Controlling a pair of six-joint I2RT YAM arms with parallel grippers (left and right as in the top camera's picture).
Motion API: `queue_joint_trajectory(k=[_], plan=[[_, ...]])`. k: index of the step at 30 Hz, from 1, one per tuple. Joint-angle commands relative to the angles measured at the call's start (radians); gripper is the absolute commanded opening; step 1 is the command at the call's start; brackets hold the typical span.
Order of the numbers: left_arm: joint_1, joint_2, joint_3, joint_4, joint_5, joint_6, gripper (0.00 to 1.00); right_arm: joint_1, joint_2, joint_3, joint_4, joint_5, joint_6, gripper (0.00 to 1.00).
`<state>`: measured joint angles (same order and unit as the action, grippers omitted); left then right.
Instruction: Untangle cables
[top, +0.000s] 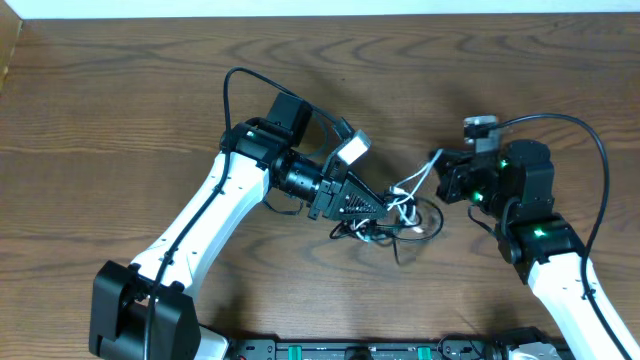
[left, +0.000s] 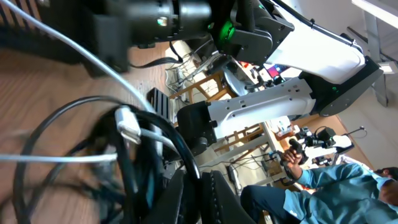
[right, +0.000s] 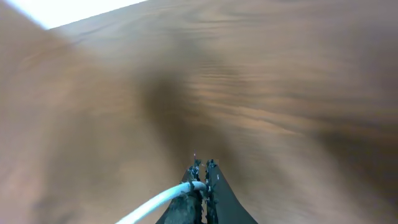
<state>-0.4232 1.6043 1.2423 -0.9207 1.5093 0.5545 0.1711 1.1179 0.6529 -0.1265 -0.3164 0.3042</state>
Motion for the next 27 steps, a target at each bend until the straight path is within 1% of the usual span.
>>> queue_joint_trajectory(k=[1,7,11,16,18,21,24,26,27], plan=[[0.000,-0.024,0.018,-0.010,0.039,0.010,0.08,-0.033,0.006,0.010,-0.037,0.334,0.116,0.01],[0.000,-0.024,0.018,-0.022,-0.051,0.009,0.08,-0.084,0.006,0.010,-0.122,0.364,0.137,0.01],[0.000,-0.024,0.018,-0.022,-0.145,-0.038,0.08,-0.127,0.006,0.010,-0.147,0.370,0.137,0.01],[0.000,-0.024,0.018,-0.021,-0.167,-0.058,0.08,-0.178,0.006,0.010,-0.159,0.371,0.137,0.01],[0.000,-0.024,0.018,-0.022,-0.208,-0.059,0.08,-0.197,0.006,0.010,-0.165,0.374,0.137,0.01],[0.000,-0.024,0.018,-0.022,-0.333,-0.070,0.08,-0.226,0.006,0.010,-0.178,0.393,0.137,0.01],[0.000,-0.024,0.018,-0.021,-0.431,-0.129,0.08,-0.243,0.006,0.010,-0.190,0.388,0.148,0.03],[0.000,-0.024,0.018,-0.021,-0.452,-0.153,0.08,-0.242,0.006,0.010,-0.201,0.380,0.156,0.07],[0.000,-0.024,0.018,-0.021,-0.452,-0.154,0.08,-0.242,0.006,0.010,-0.208,0.354,0.155,0.11]])
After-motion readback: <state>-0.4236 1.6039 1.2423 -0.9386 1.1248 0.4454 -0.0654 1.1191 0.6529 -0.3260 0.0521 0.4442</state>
